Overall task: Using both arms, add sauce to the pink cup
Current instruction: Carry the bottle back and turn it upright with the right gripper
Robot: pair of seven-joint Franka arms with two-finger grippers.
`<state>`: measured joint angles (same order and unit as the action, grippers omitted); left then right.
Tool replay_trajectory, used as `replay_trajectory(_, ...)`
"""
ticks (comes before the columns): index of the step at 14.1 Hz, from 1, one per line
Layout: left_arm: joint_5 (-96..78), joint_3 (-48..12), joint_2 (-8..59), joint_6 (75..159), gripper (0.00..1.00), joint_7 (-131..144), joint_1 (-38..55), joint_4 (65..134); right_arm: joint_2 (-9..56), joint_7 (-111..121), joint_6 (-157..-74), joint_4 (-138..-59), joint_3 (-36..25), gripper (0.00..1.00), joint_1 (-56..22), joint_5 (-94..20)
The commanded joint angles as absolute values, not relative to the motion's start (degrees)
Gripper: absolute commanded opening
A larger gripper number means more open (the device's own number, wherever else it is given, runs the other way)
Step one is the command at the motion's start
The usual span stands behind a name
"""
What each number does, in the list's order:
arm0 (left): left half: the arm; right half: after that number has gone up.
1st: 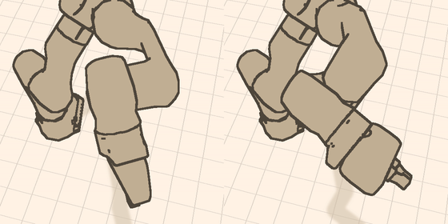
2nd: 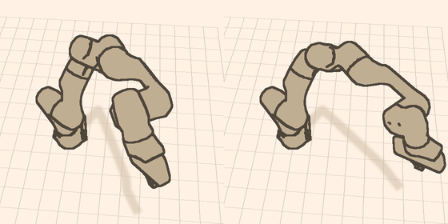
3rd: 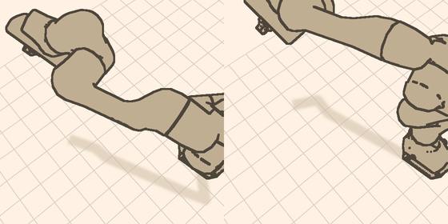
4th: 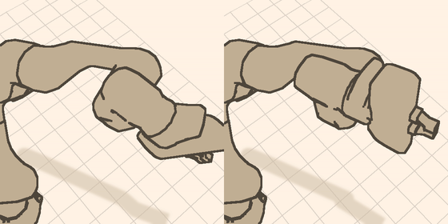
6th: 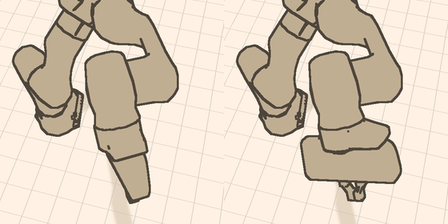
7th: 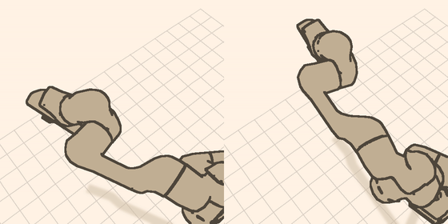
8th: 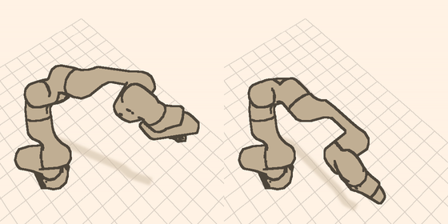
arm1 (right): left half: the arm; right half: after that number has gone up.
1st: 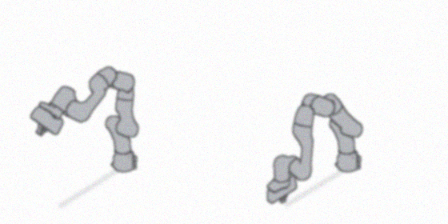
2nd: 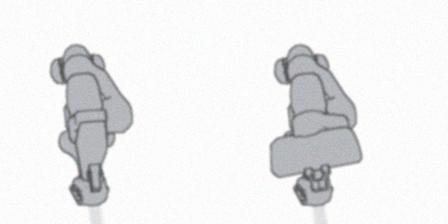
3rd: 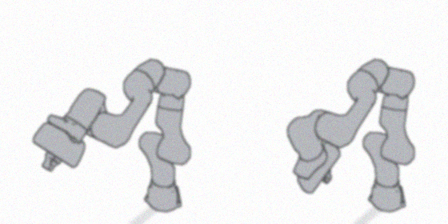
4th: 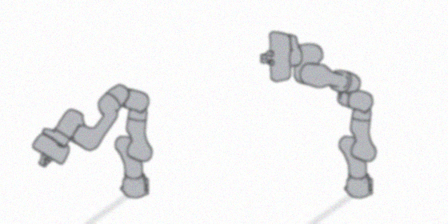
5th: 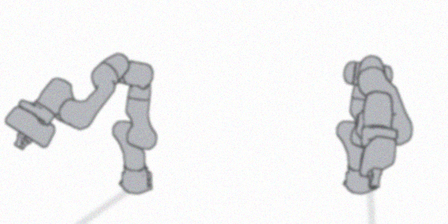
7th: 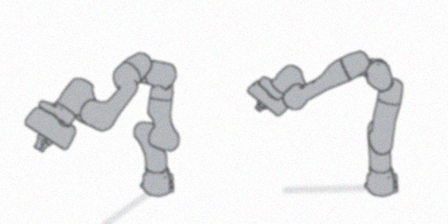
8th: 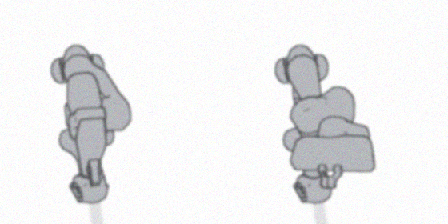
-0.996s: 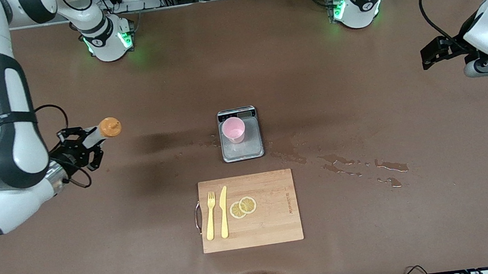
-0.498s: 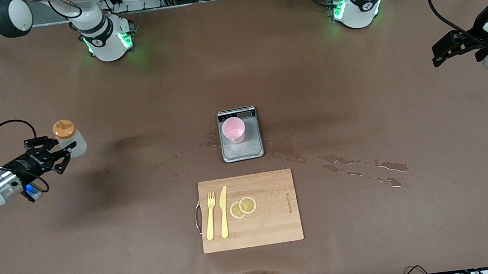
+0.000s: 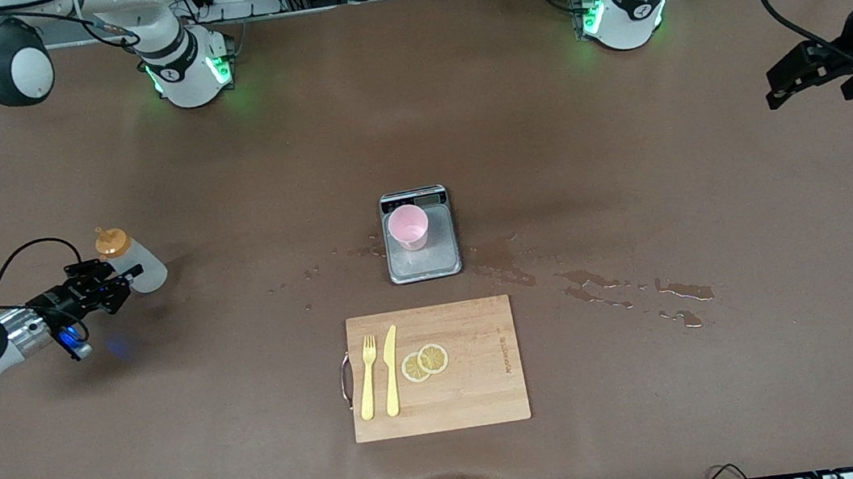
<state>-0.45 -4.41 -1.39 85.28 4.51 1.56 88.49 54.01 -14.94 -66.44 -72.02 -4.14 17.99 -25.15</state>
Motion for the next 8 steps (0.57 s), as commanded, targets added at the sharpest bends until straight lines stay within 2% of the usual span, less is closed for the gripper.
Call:
replay_trajectory(1, -0.79, -4.83, -2.9, 84.29, 1.0, 4.22, 2.55, 89.39, 55.89, -11.35, -65.57, -71.46, -3.16, 0.33, 20.74, -26.37)
replay_trajectory(4, -0.44, -5.8, -3.34, 84.29, 1.0, 4.39, 2.55, 89.38, 56.86, -11.34, -65.83, -71.72, -3.16, 0.35, 21.79, -26.45)
replay_trajectory(6, 0.18, -6.24, -3.87, 84.64, 1.0, 4.57, 2.37, 89.38, 56.87, -11.42, -66.62, -71.72, -3.16, 0.45, 21.8, -26.37)
replay_trajectory(7, -0.09, -6.15, -4.04, 85.6, 1.0, 4.74, 2.37, 89.38, 56.87, -11.69, -66.62, -71.72, -3.16, 0.69, 21.8, -26.37)
replay_trajectory(8, -0.09, -6.24, -4.04, 86.04, 1.0, 5.09, 2.46, 89.3, 56.87, -11.69, -66.62, -71.72, -3.16, 1.0, 21.8, -26.28)
